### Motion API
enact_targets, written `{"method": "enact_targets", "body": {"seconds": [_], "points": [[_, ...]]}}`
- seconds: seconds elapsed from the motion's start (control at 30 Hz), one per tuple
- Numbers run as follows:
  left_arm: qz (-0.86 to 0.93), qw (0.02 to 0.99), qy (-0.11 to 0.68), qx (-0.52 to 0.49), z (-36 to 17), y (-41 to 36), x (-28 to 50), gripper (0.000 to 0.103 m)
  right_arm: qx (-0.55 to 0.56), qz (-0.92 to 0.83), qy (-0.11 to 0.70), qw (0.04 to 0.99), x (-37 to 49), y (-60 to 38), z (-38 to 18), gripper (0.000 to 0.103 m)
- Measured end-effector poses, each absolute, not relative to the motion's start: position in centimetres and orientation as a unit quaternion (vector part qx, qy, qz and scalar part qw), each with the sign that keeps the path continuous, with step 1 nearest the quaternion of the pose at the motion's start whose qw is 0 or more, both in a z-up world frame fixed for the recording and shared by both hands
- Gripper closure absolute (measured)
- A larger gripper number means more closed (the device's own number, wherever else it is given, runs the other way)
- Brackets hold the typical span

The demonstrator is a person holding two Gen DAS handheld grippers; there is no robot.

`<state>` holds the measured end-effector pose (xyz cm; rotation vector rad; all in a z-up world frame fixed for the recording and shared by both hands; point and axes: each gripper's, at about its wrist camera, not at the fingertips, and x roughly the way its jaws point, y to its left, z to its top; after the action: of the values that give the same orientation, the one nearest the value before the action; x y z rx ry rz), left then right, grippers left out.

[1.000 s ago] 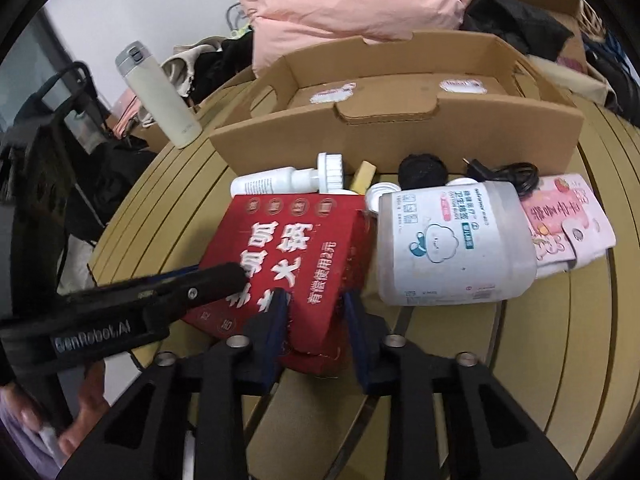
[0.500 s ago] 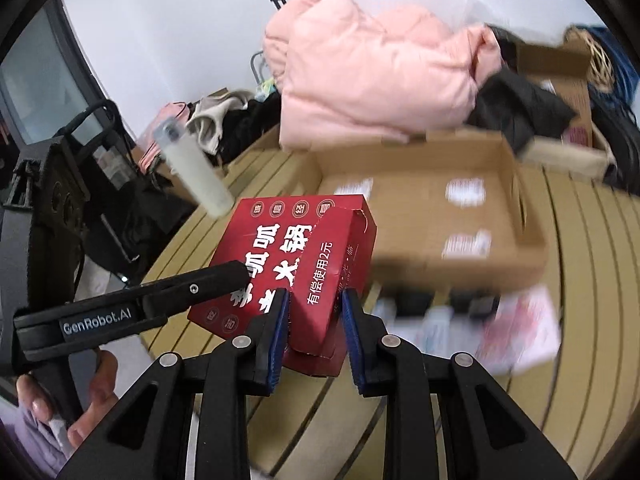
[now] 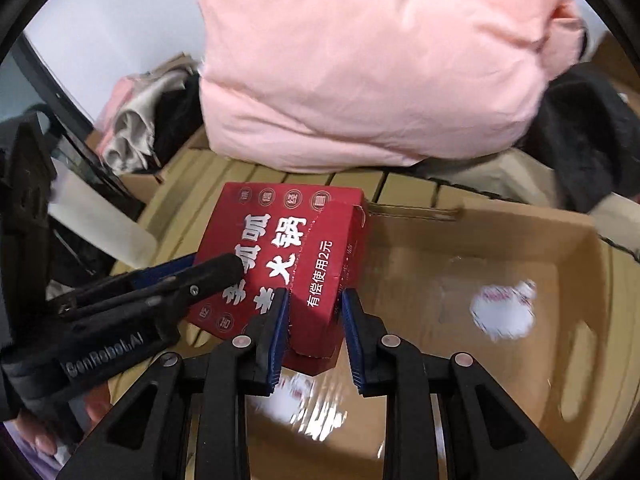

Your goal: Organize objects

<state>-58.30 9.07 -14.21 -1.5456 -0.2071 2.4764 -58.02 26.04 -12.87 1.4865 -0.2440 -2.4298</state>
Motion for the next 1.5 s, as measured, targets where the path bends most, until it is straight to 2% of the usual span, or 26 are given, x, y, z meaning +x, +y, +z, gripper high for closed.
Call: {"method": "enact_targets", "body": {"seconds": [0.07,0.1,0.13,0.17,0.2,0.27,0.3,0.33,0.43,0.53,0.7,0.77,0.83,0.97,1.2,1.37,1.5], "points": [[0.851,0.110,-0.061,-0.509,-14.8,8.5,-58.1,0.058,0.525,-0.836,-0.074,0.139,-58.9,25.5,-14.1,0.072],[0.858,0.112,-0.046,-0.499,-14.8,8.6,-57.9,0.054,0.527,-0.835,-0.070,0.140,-59.2,25.3,-14.6,0.072],[0.862,0.111,-0.031,-0.493,-14.8,8.7,-57.5,0.049,0.527,-0.836,-0.067,0.141,-59.4,25.3,-15.0,0.072],[0.865,0.111,-0.020,-0.488,-14.9,8.8,-57.4,0.038,0.529,-0.835,-0.065,0.139,-59.4,25.4,-15.2,0.068],[0.869,0.106,-0.014,-0.483,-14.9,8.8,-57.2,0.034,0.534,-0.833,-0.061,0.131,-59.6,25.7,-15.6,0.065],[0.875,0.088,-0.003,-0.476,-15.0,8.4,-56.8,0.031,0.534,-0.837,-0.052,0.105,-59.5,26.4,-16.0,0.041],[0.874,0.089,-0.009,-0.477,-14.8,8.0,-56.8,0.031,0.528,-0.842,-0.054,0.096,-59.3,27.0,-16.0,0.023],[0.872,0.092,-0.019,-0.480,-14.6,7.7,-56.6,0.031,0.524,-0.844,-0.060,0.096,-59.0,27.6,-15.9,0.016],[0.872,0.111,-0.052,-0.473,-12.1,6.5,-55.0,0.031,0.514,-0.850,-0.069,0.094,-57.4,29.1,-14.4,0.016],[0.887,0.122,-0.043,-0.443,-8.1,5.7,-51.5,0.028,0.493,-0.864,-0.053,0.083,-54.6,30.5,-11.2,0.016],[0.923,0.092,0.047,-0.370,-0.5,4.1,-41.6,0.013,0.457,-0.886,-0.030,0.075,-46.5,33.3,-4.6,0.016],[0.931,0.085,0.051,-0.351,1.9,2.7,-37.8,0.010,0.446,-0.892,-0.007,0.071,-42.6,33.5,-2.2,0.016],[0.937,0.078,0.050,-0.337,3.8,1.4,-34.1,0.001,0.431,-0.900,0.011,0.065,-39.5,33.2,-0.4,0.016],[0.945,0.055,0.052,-0.320,6.3,-0.7,-26.1,0.000,0.398,-0.914,0.030,0.074,-31.3,32.6,3.1,0.016],[0.952,0.066,0.030,-0.297,6.0,-1.4,-14.0,0.000,0.345,-0.933,0.036,0.097,-16.7,30.4,4.9,0.016],[0.951,0.087,0.025,-0.296,4.2,-1.0,-6.9,0.000,0.332,-0.937,0.037,0.102,-7.2,27.9,3.1,0.016],[0.947,0.111,0.007,-0.302,2.6,-0.7,-3.2,0.000,0.331,-0.938,0.003,0.102,-2.3,26.9,0.9,0.016]]}}
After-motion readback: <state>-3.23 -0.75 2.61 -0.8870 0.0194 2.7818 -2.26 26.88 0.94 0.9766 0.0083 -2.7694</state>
